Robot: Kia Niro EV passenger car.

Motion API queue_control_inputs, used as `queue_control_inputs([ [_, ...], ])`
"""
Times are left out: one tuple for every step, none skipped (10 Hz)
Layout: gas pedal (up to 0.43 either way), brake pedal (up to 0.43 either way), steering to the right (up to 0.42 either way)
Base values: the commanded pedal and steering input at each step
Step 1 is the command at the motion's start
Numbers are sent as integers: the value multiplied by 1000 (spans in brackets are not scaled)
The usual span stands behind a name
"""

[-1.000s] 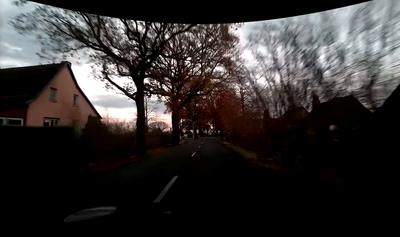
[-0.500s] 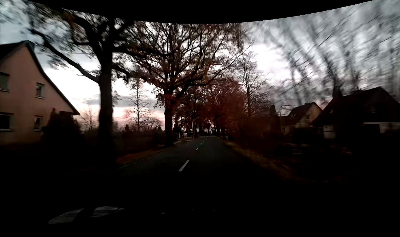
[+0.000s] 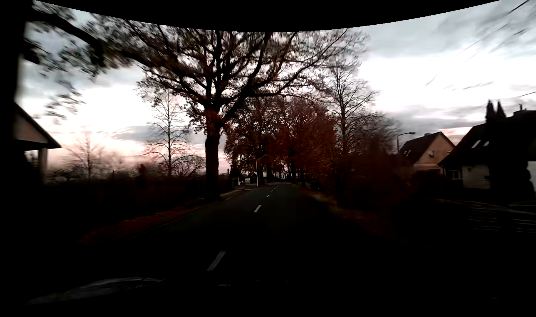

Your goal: Follow the waypoints while adhering to traffic rules and regulations

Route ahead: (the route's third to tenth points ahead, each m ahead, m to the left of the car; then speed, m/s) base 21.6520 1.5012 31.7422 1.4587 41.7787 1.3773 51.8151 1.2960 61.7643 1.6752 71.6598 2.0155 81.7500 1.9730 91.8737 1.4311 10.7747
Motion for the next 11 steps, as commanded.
queue_control_inputs([
  [87, 0, -2],
  [79, 0, -2],
  [79, 0, -2],
  [79, 0, -2],
  [79, 0, -1],
  [79, 0, -2],
  [79, 0, -1],
  [79, 0, -2],
  [79, 0, -2],
  [79, 0, -2],
  [79, 0, -2],
])
